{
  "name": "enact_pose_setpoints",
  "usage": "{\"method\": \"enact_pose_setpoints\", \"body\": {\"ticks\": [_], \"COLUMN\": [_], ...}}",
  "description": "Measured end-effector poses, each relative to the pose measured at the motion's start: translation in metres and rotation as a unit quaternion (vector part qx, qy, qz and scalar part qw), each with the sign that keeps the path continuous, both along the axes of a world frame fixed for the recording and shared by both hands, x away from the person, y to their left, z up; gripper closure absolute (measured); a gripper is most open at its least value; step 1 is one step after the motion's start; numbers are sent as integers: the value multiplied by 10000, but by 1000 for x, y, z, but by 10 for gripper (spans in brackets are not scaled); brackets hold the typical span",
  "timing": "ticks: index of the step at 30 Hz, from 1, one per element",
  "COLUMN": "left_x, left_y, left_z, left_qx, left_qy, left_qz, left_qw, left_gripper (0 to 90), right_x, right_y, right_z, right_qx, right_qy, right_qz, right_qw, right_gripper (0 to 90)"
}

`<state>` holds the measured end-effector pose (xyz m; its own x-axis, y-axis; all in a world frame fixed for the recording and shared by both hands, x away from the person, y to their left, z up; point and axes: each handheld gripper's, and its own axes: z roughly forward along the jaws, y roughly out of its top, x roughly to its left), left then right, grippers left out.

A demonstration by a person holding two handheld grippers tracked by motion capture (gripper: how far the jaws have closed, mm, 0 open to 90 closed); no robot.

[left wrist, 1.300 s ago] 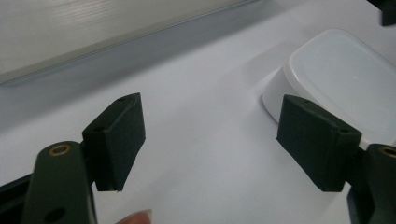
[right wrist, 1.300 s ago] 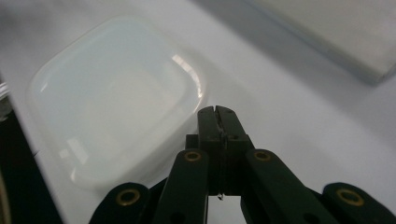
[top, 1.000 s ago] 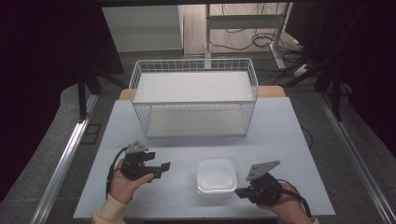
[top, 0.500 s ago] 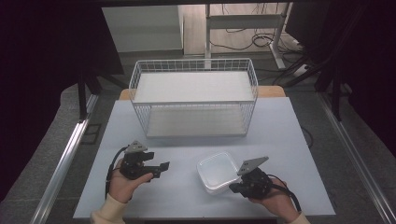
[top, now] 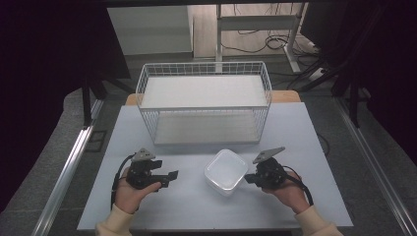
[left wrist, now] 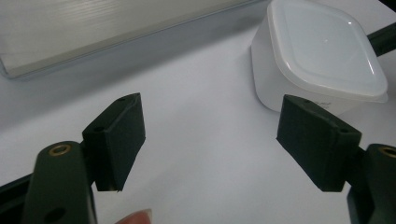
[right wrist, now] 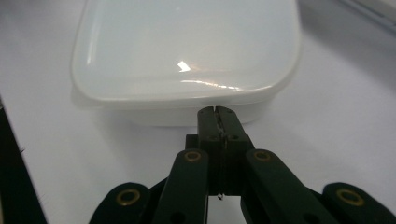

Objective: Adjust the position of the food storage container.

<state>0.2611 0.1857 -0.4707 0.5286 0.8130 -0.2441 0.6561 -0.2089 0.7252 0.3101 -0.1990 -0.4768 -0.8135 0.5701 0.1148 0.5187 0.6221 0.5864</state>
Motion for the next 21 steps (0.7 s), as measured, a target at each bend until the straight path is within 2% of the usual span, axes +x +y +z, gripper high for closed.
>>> {"method": "enact_pose_setpoints", "body": {"ticks": [7,17,21], "left_x": [0,0,0], "left_y": [1,2,2], "left_z": [1,0,1], "left_qx": [-12,-21,-16], "left_qy": [-9,5,-8], "left_qz": [37,46,42], "left_qw": [10000,10000,10000], "left_gripper": [237,237,239], "right_x": [10,18,25], "right_y": [4,6,6], "right_z": [1,-1,-2], "right_qx": [-11,0,-4], "right_qy": [-85,-106,-62], "right_qz": [-99,-195,-321], "right_qw": [9999,9998,9995], "right_gripper": [895,895,895]}}
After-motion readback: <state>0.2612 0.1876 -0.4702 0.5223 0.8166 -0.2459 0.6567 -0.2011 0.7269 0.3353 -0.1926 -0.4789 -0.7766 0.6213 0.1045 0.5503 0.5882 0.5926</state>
